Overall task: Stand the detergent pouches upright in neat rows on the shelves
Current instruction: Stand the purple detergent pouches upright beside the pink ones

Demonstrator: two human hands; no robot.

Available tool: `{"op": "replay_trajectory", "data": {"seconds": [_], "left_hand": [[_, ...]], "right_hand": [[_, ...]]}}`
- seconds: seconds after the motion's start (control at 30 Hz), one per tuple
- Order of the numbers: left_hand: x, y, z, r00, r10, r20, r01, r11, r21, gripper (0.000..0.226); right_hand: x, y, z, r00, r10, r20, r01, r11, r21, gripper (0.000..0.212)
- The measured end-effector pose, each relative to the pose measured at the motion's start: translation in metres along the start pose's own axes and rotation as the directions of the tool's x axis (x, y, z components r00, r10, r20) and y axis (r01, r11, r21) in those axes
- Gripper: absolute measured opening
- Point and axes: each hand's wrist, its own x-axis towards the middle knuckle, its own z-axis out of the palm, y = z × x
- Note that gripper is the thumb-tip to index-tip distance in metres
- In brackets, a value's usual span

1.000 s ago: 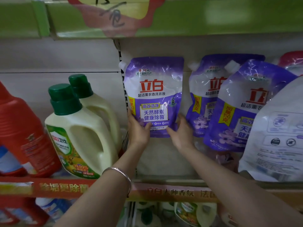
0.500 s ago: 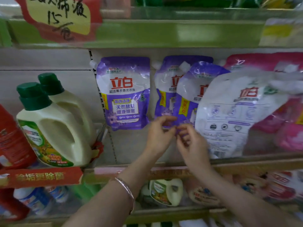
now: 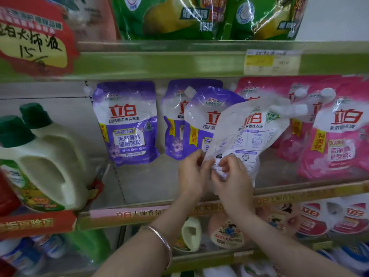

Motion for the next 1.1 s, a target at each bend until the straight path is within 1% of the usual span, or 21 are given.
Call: {"op": "replay_trajectory", "data": {"seconds": [0.1, 0.17, 0.27, 0.3, 0.33, 0.4, 0.43, 0.47, 0.5, 0.53, 0.6, 0.67, 0.73, 0.8, 0.83, 0.87, 0.9, 0.93, 1.0, 1.03, 1.1], "left_hand": [[-0.007, -0.004, -0.014, 0.996, 0.029, -0.087, -0.029, 1.000, -0.004, 0.024], [-0.009, -0.008, -0.030, 0.987, 0.043, -0.154, -0.037, 0.998, 0.042, 0.020], [-0.010, -0.019, -0.059, 0.959, 0.036, -0.280, -0.005, 0.994, 0.110, 0.010], [-0.010, -0.024, -0.069, 0.947, 0.017, -0.319, 0.027, 0.991, 0.134, 0.012], [-0.010, -0.028, -0.079, 0.932, -0.009, -0.362, 0.066, 0.987, 0.145, 0.013], [-0.011, -0.037, -0.099, 0.899, -0.058, -0.434, 0.130, 0.982, 0.139, 0.012], [-0.012, -0.040, -0.108, 0.882, -0.067, -0.467, 0.153, 0.977, 0.150, 0.013], [-0.014, -0.042, -0.118, 0.864, -0.067, -0.499, 0.175, 0.970, 0.172, 0.015], [-0.016, -0.044, -0.127, 0.846, -0.068, -0.528, 0.196, 0.962, 0.191, 0.016], [-0.018, -0.045, -0.136, 0.828, -0.069, -0.556, 0.220, 0.953, 0.208, 0.016], [-0.026, -0.045, -0.150, 0.803, -0.051, -0.593, 0.252, 0.932, 0.261, 0.020], [-0.035, -0.043, -0.157, 0.806, -0.002, -0.592, 0.249, 0.908, 0.336, 0.023], [-0.043, -0.040, -0.158, 0.826, 0.040, -0.562, 0.218, 0.898, 0.383, 0.022], [-0.046, -0.038, -0.157, 0.839, 0.050, -0.541, 0.200, 0.898, 0.392, 0.022], [-0.045, -0.036, -0.155, 0.839, 0.034, -0.542, 0.206, 0.904, 0.375, 0.021], [-0.043, -0.034, -0.152, 0.836, 0.011, -0.548, 0.217, 0.912, 0.349, 0.021], [-0.040, -0.031, -0.148, 0.835, -0.016, -0.550, 0.226, 0.921, 0.316, 0.022], [-0.037, -0.029, -0.143, 0.837, -0.042, -0.545, 0.228, 0.933, 0.278, 0.022], [-0.030, -0.022, -0.129, 0.848, -0.102, -0.520, 0.223, 0.959, 0.174, 0.019], [-0.027, -0.019, -0.120, 0.856, -0.138, -0.498, 0.224, 0.967, 0.118, 0.016], [-0.022, -0.013, -0.101, 0.873, -0.211, -0.440, 0.233, 0.972, -0.004, 0.008]], "right_hand": [[-0.003, -0.015, 0.010, 1.000, 0.005, 0.016, -0.005, 1.000, -0.008, 0.027], [-0.007, -0.030, 0.019, 1.000, -0.007, 0.031, 0.007, 1.000, -0.016, 0.035], [-0.015, -0.059, 0.036, 1.000, 0.007, -0.028, -0.008, 0.998, -0.066, 0.050], [-0.019, -0.071, 0.042, 0.998, 0.045, -0.039, -0.048, 0.997, -0.064, 0.057], [-0.023, -0.082, 0.049, 0.994, 0.111, -0.021, -0.112, 0.993, -0.038, 0.064], [-0.028, -0.101, 0.059, 0.957, 0.286, 0.050, -0.288, 0.956, 0.058, 0.075], [-0.029, -0.108, 0.064, 0.934, 0.348, 0.084, -0.356, 0.927, 0.118, 0.078], [-0.030, -0.112, 0.070, 0.921, 0.373, 0.114, -0.388, 0.902, 0.189, 0.080], [-0.032, -0.114, 0.076, 0.925, 0.352, 0.145, -0.379, 0.891, 0.251, 0.080], [-0.034, -0.116, 0.083, 0.937, 0.300, 0.182, -0.343, 0.892, 0.294, 0.081], [-0.035, -0.119, 0.094, 0.929, 0.191, 0.318, -0.306, 0.879, 0.366, 0.081], [-0.029, -0.122, 0.102, 0.868, 0.130, 0.480, -0.383, 0.790, 0.478, 0.080], [-0.016, -0.122, 0.107, 0.788, 0.086, 0.609, -0.481, 0.703, 0.523, 0.081], [-0.003, -0.121, 0.109, 0.701, 0.012, 0.713, -0.499, 0.722, 0.479, 0.086], [0.003, -0.119, 0.111, 0.667, -0.010, 0.745, -0.490, 0.748, 0.448, 0.088], [0.008, -0.116, 0.114, 0.650, -0.021, 0.760, -0.479, 0.765, 0.430, 0.089], [0.012, -0.114, 0.116, 0.646, -0.004, 0.763, -0.477, 0.778, 0.408, 0.087], [0.015, -0.112, 0.118, 0.661, 0.013, 0.750, -0.473, 0.783, 0.403, 0.085], [0.019, -0.111, 0.118, 0.723, 0.065, 0.687, -0.430, 0.822, 0.374, 0.080], [0.019, -0.110, 0.116, 0.766, 0.091, 0.636, -0.391, 0.852, 0.349, 0.073], [0.019, -0.101, 0.110, 0.837, 0.131, 0.532, -0.331, 0.894, 0.301, 0.047]]}}
